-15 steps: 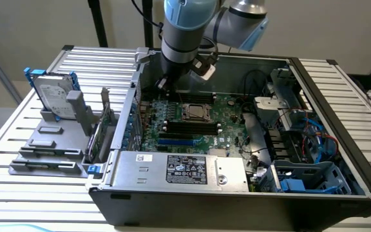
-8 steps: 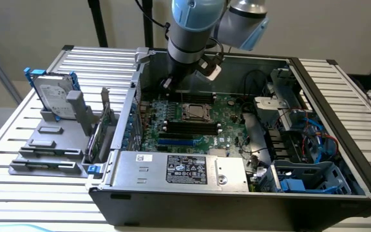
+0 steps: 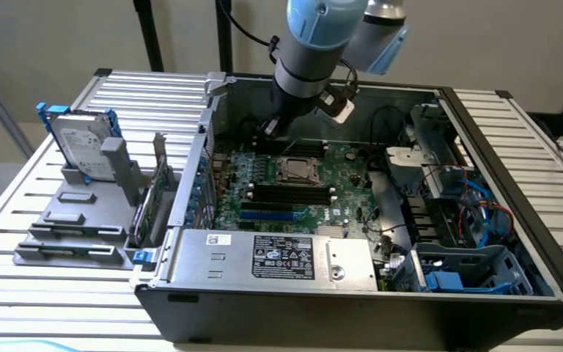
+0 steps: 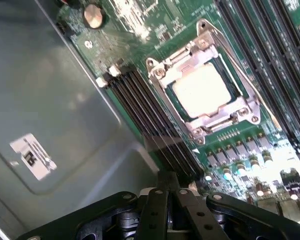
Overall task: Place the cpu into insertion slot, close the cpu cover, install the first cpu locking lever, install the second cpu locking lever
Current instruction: 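Install the first cpu locking lever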
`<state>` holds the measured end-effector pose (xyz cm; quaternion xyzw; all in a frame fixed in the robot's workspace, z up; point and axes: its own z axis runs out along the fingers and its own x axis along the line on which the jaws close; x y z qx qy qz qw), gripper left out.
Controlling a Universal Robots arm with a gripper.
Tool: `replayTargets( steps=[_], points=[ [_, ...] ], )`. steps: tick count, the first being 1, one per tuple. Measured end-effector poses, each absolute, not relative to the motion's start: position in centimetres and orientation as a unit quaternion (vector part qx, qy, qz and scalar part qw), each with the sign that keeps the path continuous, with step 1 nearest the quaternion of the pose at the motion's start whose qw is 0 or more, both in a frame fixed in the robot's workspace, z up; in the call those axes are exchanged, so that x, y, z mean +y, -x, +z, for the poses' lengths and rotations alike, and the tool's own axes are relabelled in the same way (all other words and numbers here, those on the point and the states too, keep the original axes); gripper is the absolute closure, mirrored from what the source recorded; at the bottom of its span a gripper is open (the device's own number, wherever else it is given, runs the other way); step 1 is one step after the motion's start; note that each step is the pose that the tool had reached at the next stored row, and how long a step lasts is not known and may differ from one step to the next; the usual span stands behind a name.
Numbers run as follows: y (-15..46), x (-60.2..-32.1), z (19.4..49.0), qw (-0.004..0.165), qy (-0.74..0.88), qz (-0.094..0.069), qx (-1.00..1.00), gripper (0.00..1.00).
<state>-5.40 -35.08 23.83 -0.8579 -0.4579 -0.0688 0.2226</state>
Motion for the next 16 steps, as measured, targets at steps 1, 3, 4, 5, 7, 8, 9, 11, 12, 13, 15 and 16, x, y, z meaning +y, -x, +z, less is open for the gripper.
replayTargets(
  steps=[1,3,4,5,7,8,9,11,12,13,15,16],
  points=[
    [5.3,-35.1,23.7,0.223,0.858,-0.069,-0.458,0.89],
    [5.2,-35.1,23.6,0.223,0.858,-0.069,-0.457,0.89],
    [5.2,-35.1,23.4,0.222,0.858,-0.069,-0.457,0.89],
    [5.2,-35.1,23.2,0.222,0.858,-0.069,-0.457,0.89],
    [5.2,-35.1,22.9,0.222,0.858,-0.069,-0.457,0.89],
    [5.2,-35.1,22.7,0.222,0.858,-0.069,-0.457,0.89],
    [5.2,-35.2,22.6,0.221,0.858,-0.069,-0.458,0.89],
    [5.2,-35.2,22.2,0.22,0.859,-0.068,-0.458,0.89],
    [5.2,-35.2,22.1,0.22,0.859,-0.068,-0.458,0.89],
    [5.2,-35.2,21.9,0.219,0.859,-0.067,-0.458,0.89],
    [5.2,-35.2,21.6,0.217,0.86,-0.066,-0.458,0.89],
    [5.2,-35.2,21.4,0.216,0.86,-0.066,-0.458,0.89]
  ],
)
